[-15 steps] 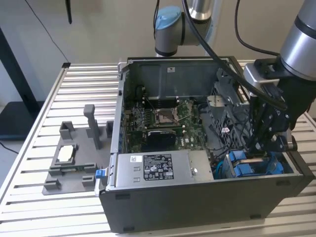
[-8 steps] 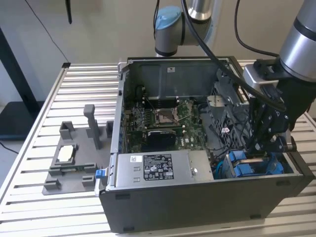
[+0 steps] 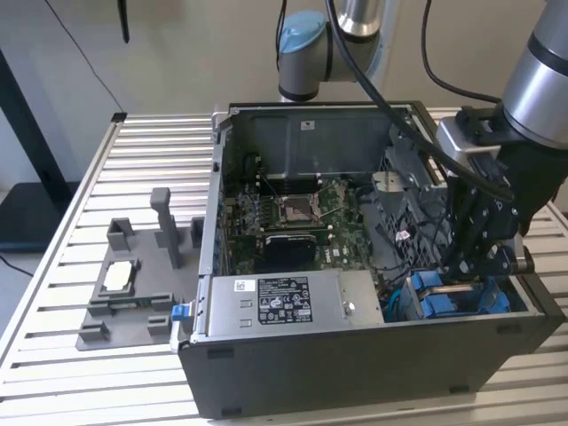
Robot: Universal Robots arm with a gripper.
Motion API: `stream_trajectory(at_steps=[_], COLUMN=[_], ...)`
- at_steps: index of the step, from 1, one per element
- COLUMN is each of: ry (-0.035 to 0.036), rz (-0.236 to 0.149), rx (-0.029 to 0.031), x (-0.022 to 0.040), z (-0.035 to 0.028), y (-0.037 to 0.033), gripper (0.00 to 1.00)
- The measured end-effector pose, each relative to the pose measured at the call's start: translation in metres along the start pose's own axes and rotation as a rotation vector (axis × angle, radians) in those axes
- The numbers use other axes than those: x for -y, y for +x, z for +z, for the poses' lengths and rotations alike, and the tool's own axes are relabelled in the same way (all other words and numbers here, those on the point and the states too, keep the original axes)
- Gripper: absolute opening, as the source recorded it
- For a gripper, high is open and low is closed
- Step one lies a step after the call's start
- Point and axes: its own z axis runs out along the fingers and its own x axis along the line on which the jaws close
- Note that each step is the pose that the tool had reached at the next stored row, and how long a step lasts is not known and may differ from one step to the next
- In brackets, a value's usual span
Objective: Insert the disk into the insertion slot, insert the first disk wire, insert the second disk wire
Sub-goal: 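Insert the second disk wire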
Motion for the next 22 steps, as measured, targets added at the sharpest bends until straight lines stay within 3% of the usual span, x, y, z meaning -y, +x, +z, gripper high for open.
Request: stream_trajectory(at_steps=[6,13,19,22], ry=[-0.0034,-0.0036,-0.0034,-0.0032], rz=[0.001,0.002,0.005,0.007], rx=[-0.0003,-0.0016,-0.0038,-0.0038], x=[0.0,-0.0001,-0.0001,-0.0002], z=[-0.0113,-0.0327,-0.0467,-0.0494], y=[-0.0006,-0.0018,-0.0026,-0.0027], gripper=[0.24,0.24,0.24,0.24])
